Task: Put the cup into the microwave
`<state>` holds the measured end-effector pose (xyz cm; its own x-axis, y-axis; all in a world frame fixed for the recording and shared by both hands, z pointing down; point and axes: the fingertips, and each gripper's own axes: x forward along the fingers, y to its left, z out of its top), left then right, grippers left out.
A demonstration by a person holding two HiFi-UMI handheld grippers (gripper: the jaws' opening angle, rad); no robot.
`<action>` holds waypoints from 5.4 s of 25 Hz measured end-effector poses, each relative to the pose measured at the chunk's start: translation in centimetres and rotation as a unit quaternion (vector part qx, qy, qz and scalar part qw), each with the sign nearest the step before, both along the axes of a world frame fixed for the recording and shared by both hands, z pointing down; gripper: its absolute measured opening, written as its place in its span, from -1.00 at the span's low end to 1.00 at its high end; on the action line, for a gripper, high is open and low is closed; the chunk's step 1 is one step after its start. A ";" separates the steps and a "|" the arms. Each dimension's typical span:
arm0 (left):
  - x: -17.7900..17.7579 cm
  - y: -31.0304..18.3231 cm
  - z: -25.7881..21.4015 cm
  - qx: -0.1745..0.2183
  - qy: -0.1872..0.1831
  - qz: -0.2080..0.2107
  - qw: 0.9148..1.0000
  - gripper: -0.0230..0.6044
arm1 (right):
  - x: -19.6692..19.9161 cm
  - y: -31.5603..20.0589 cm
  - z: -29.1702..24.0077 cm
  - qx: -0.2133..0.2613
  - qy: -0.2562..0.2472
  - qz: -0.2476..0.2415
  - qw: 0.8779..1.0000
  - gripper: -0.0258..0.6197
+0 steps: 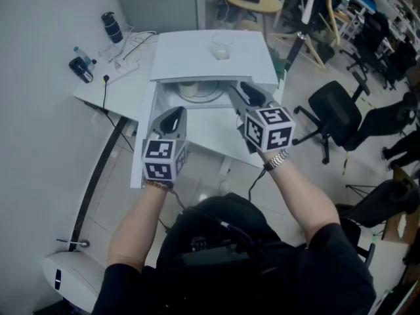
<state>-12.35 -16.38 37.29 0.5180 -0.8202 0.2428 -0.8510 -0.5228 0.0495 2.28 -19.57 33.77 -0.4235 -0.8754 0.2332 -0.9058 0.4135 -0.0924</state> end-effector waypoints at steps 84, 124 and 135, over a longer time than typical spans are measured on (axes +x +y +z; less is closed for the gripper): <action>0.9 -9.2 2.1 -0.131 -0.044 -0.028 0.990 -0.92 | -0.3 -14.7 3.5 -0.050 0.022 0.009 0.998 0.17; 1.4 -2.9 6.3 -0.174 -0.063 -0.015 0.983 -0.92 | -3.9 -1.1 8.9 -0.071 0.006 -0.056 0.996 0.17; 0.8 -2.7 7.0 -0.189 -0.074 -0.023 0.979 -0.92 | -4.2 -2.7 12.6 -0.072 0.002 -0.066 0.995 0.17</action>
<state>-11.51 -19.11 44.33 0.4198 -0.6791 0.6022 -0.8854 -0.4523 0.1071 -1.89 -22.25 46.39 -0.5315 -0.7695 0.3542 -0.8448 0.5120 -0.1554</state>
